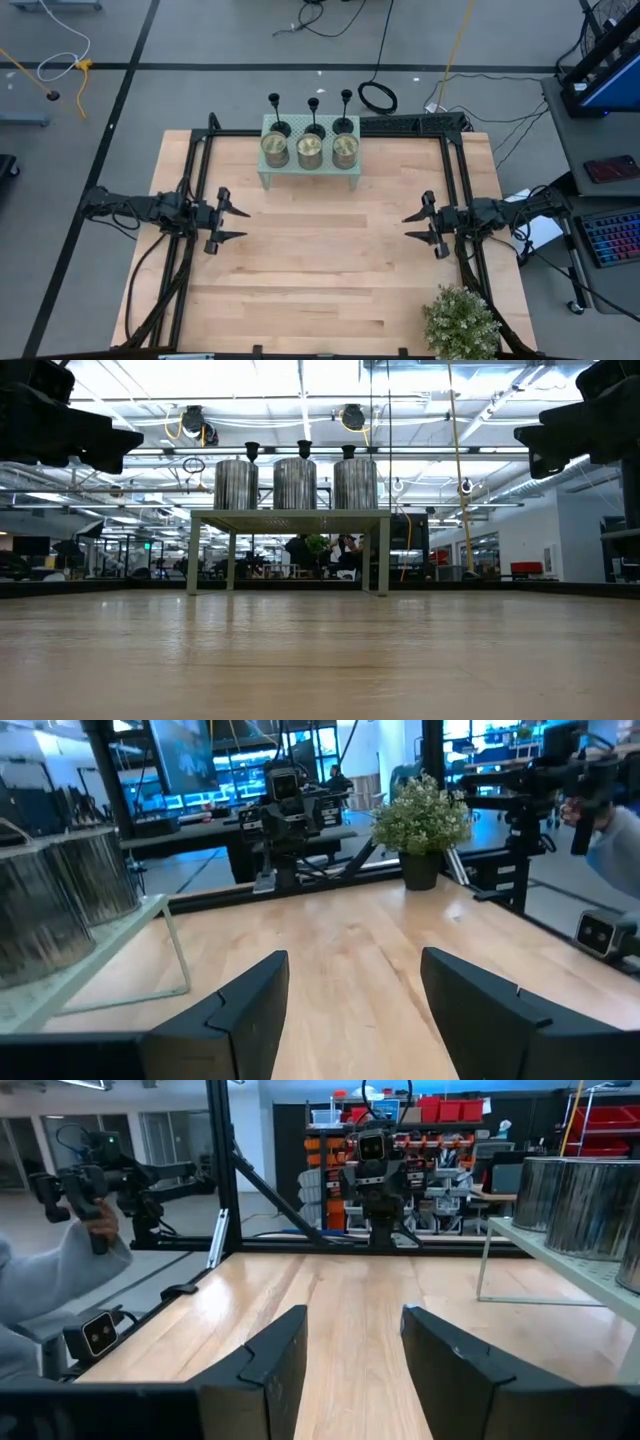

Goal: Pick & Place candle stick holders
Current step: Return to Home Position

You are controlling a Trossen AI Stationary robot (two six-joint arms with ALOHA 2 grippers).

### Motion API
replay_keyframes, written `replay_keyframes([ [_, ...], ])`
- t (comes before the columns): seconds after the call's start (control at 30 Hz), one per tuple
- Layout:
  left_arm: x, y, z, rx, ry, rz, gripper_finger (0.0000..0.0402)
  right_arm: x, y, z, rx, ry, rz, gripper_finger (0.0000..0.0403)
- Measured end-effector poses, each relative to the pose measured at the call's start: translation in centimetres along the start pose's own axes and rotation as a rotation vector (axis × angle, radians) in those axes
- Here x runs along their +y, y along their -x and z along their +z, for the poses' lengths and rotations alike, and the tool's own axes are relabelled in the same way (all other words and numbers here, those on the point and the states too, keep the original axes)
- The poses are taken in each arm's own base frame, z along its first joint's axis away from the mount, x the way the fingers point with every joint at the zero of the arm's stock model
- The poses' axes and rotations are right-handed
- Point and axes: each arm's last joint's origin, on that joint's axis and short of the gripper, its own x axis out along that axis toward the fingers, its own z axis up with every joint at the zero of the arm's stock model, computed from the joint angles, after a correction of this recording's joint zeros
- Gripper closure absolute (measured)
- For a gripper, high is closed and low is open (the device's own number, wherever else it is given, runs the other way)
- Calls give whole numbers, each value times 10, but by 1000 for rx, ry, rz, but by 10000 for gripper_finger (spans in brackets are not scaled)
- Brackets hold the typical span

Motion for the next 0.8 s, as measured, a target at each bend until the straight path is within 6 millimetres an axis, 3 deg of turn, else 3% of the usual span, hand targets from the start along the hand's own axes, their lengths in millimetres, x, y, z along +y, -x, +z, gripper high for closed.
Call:
replay_keyframes([
  [0.8,0,0,1,-8,62,3,167,0,0,0,-2,0,0,248],
])
